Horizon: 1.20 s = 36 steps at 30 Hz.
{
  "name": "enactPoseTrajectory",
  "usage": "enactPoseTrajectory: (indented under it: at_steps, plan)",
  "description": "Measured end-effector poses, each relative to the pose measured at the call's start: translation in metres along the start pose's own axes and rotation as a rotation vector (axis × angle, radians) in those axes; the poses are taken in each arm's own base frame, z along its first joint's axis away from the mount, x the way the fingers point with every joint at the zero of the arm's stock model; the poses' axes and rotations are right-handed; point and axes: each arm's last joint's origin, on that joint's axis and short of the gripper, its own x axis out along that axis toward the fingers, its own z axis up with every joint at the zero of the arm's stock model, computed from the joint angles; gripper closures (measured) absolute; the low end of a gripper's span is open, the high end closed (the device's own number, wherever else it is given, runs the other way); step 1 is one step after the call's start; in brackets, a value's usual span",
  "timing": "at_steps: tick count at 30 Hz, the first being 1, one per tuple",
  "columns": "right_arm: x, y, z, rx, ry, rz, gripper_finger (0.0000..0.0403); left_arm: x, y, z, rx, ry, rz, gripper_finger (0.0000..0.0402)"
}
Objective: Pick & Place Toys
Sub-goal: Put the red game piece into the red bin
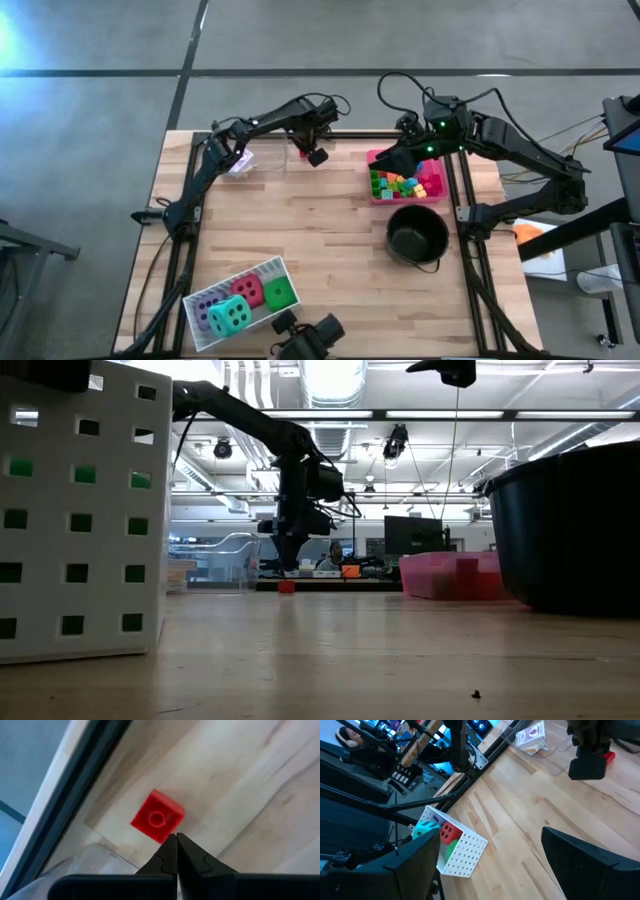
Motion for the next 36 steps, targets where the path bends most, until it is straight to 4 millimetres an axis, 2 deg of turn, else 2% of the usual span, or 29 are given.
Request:
enactPoseTrajectory:
  at_steps: [14,28,32,36]
  plan:
    - [-0.002,0.001,0.0,0.039,-0.005,0.004,0.0065,0.007,0.005,0.001,0.04,0.001,0.053,0.0401]
    - [-0.024,0.02,0.013,-0.024,-0.085,0.06,0.0065,0.027,0.002,-0.007,0.122,0.062,0.064,0.0401]
    - [-0.025,0.021,0.013,-0.028,-0.087,0.061,0.0065,0.026,-0.005,-0.008,0.149,0.073,0.052,0.0401]
    - [-0.025,0.021,0.013,-0.032,-0.086,0.059,0.0065,0.021,-0.022,-0.011,0.211,0.073,0.018,0.0401]
